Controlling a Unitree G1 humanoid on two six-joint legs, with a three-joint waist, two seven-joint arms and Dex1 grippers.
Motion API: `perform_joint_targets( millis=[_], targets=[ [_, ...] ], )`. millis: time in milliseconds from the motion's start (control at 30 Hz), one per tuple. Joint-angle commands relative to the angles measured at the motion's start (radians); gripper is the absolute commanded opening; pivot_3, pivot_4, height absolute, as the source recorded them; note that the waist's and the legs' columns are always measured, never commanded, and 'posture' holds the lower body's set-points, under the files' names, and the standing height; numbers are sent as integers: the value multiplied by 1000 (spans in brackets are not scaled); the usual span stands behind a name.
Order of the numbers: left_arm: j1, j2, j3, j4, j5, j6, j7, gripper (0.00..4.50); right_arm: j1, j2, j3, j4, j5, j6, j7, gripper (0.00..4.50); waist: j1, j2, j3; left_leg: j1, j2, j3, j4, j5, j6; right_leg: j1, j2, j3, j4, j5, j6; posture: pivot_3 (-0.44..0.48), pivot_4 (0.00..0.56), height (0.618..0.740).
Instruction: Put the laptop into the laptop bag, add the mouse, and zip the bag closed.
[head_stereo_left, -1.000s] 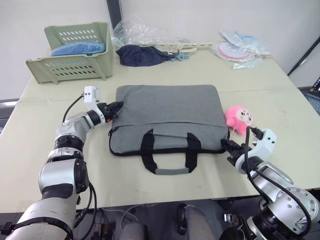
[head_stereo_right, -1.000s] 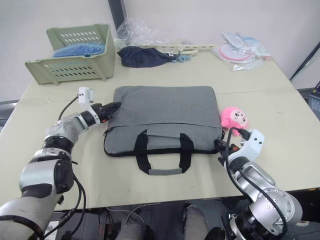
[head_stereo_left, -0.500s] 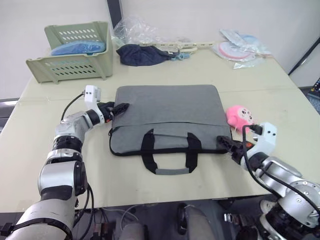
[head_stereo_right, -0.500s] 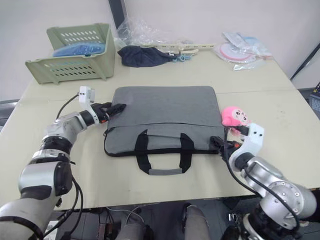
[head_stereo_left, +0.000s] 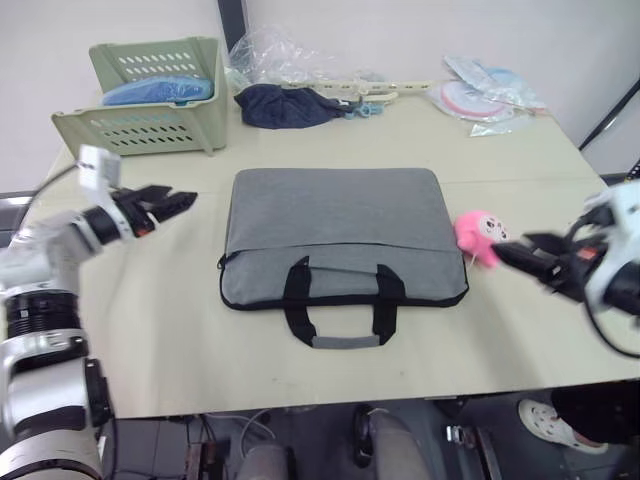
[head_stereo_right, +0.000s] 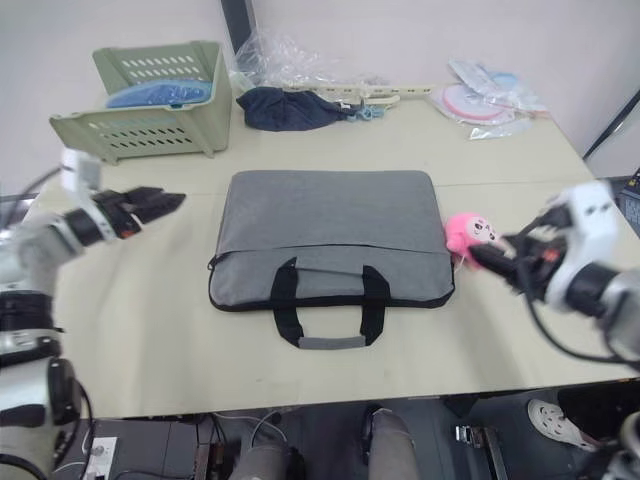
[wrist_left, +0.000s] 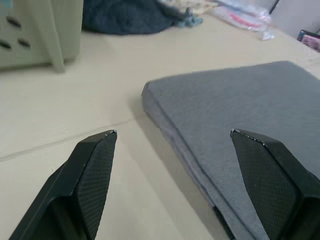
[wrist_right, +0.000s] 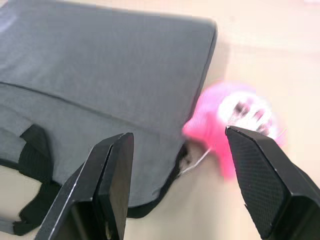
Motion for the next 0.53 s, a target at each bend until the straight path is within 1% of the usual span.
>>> perform_joint_targets(
  millis=[33,100,133,267,433,500,533],
  targets=[
    [22,79,14,-137,-80,73,-106,3926,1,-125,62,69,-23,-142,174,3252,1,0,0,0,0,1,0,0,0,0,0,0,0,0,0,0,150,740],
    [29,119,33,-181,-123,117,-145,3926,-13,-187,99,107,-35,-205,247,3252,-1,0,1,-4,0,1,1,0,0,0,0,0,-1,0,0,0,150,740],
    [49,155,47,-225,-150,133,-186,3926,-28,-230,134,130,-51,-254,297,3252,-1,0,2,-5,0,1,2,0,0,-1,0,0,-1,0,0,0,150,740],
    [122,261,92,-345,-244,197,-301,3926,-85,-340,236,210,-97,-397,442,3252,-3,1,8,-7,1,1,2,0,-1,-1,0,0,-1,0,0,0,150,740],
    [201,355,139,-380,-259,222,-333,3926,-165,-399,312,293,-110,-480,563,3252,3,6,16,-8,1,0,2,0,-1,-2,0,-1,-2,0,0,0,150,740],
    [214,354,178,-386,-279,238,-314,3926,-182,-402,334,308,-127,-500,578,3252,0,7,17,-9,1,0,3,0,-1,-2,0,-2,-2,0,0,0,150,740],
    [220,342,182,-390,-270,219,-298,3926,-189,-397,346,313,-133,-508,582,3252,0,7,17,-9,1,0,2,0,-1,-3,0,-2,-2,0,0,0,150,740]
  ],
)
